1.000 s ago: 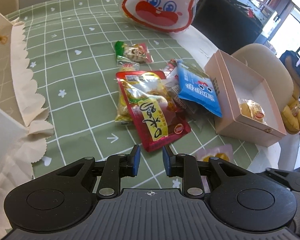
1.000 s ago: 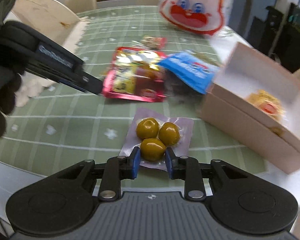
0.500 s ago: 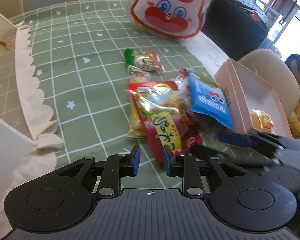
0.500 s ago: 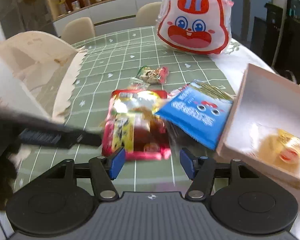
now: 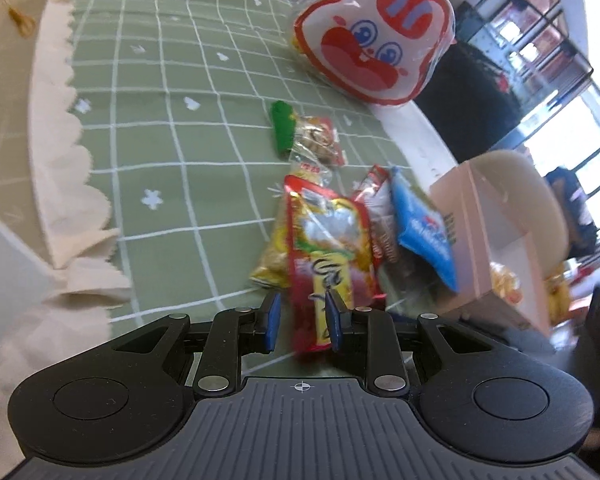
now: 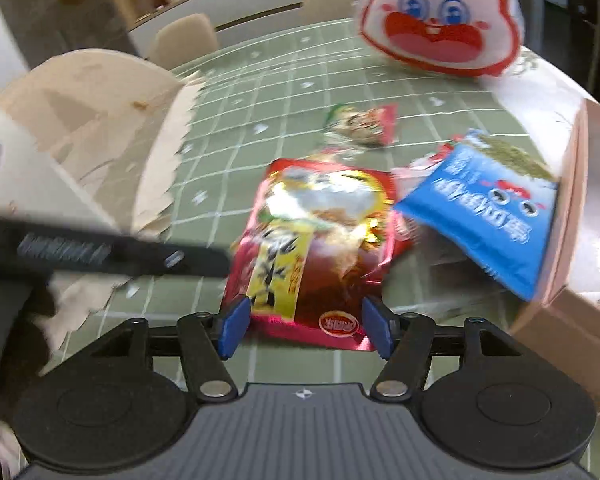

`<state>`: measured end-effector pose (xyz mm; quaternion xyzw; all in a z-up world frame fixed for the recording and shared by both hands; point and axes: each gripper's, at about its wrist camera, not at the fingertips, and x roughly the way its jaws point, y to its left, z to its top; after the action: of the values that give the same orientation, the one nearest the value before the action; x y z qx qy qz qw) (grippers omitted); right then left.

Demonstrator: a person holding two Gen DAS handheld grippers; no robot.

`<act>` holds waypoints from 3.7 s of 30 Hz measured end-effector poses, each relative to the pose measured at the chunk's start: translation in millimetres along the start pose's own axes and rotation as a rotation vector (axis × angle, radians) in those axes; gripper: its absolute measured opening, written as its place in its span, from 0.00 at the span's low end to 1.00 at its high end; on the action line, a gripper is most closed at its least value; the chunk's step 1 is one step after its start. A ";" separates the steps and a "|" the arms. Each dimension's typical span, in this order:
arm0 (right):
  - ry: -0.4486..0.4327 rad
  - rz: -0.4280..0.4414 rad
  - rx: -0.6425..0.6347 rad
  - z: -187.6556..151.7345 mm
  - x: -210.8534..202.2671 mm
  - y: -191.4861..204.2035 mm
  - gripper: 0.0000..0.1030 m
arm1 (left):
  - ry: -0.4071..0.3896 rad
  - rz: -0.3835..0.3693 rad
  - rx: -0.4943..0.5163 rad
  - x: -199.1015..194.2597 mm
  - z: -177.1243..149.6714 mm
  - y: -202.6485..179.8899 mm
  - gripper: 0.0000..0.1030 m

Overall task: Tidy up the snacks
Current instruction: 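Grasp the red snack bag with the left tool while the right tool reaches toward the green-ball packet, then grasp the packet of three green balls with the right tool while the left tool lifts the red bag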

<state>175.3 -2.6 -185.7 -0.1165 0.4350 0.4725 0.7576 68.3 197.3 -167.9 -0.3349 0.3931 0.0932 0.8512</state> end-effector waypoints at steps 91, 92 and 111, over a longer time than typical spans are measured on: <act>-0.082 -0.169 0.159 -73.8 -69.8 -40.1 0.18 | 0.203 -0.073 0.392 36.4 -35.1 -108.3 0.36; -0.085 -0.166 0.161 -74.6 -69.8 -40.5 0.18 | 0.210 -0.072 0.388 39.8 -34.9 -105.2 0.35; -0.128 -0.257 0.083 -109.0 -101.3 -36.4 0.74 | 0.162 -0.105 0.193 -20.0 -64.7 -57.7 0.20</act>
<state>127.5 -148.0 -181.1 -0.1095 0.3866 0.3597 0.8421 39.9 114.1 -154.8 -0.2779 0.4498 -0.0169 0.8486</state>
